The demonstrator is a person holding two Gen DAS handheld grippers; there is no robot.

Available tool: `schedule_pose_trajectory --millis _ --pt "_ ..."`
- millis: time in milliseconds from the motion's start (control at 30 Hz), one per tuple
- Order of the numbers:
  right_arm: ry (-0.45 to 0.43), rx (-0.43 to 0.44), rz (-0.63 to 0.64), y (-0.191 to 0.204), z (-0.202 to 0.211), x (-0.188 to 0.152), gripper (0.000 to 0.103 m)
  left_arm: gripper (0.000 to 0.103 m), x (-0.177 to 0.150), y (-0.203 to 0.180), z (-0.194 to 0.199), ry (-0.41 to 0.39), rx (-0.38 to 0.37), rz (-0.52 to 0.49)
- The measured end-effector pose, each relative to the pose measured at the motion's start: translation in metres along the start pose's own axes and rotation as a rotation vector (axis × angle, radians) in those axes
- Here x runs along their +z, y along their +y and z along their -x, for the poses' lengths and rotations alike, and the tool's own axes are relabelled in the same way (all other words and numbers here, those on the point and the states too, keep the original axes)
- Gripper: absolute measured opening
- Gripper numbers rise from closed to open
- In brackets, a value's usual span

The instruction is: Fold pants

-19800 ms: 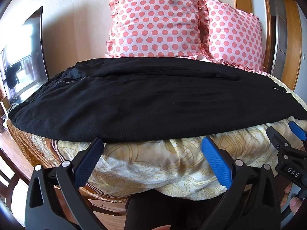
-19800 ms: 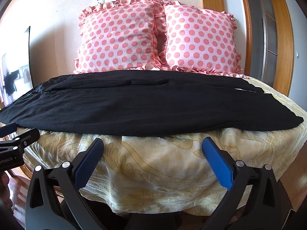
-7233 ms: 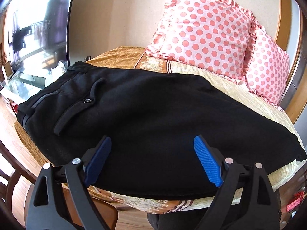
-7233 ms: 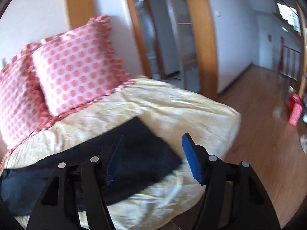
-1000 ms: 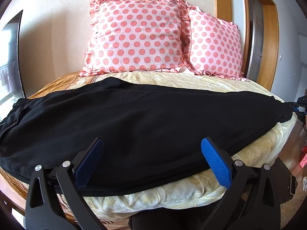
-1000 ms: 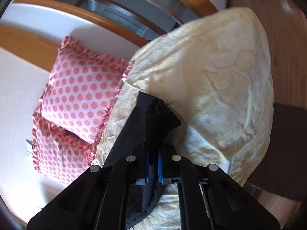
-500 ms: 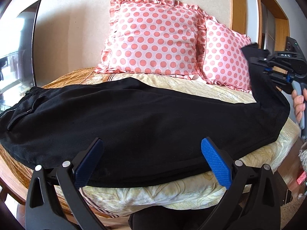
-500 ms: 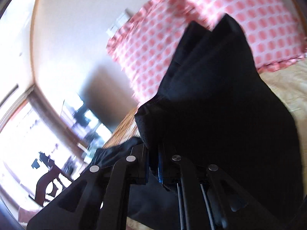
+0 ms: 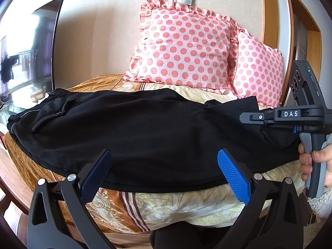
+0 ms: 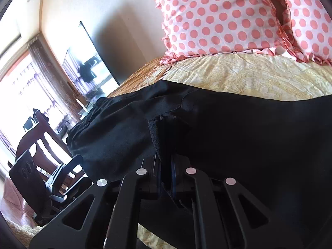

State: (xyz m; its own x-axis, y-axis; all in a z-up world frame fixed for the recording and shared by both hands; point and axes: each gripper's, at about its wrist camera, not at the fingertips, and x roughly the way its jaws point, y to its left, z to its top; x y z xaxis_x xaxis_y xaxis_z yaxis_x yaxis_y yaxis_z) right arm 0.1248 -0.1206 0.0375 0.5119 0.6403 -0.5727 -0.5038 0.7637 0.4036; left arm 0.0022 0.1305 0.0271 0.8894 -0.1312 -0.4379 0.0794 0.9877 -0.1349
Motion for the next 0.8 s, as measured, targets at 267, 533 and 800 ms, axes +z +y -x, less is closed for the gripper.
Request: schedule_pose_trajectory --millis 267,533,800 --pt "0.097 -0.03 0.15 0.024 -0.022 -0.031 0.02 0.101 0.003 -0.001 0.003 -0.001 -0.008 0.01" --pt "0.002 0.047 0.023 0.015 -0.014 -0.027 0.012 0.101 0.011 0.001 0.005 -0.01 -0.02 0.051" --pt "0.066 -0.024 0.228 0.044 -0.027 -0.039 0.026 0.101 0.021 -0.007 0.004 -0.025 -0.033 0.053"
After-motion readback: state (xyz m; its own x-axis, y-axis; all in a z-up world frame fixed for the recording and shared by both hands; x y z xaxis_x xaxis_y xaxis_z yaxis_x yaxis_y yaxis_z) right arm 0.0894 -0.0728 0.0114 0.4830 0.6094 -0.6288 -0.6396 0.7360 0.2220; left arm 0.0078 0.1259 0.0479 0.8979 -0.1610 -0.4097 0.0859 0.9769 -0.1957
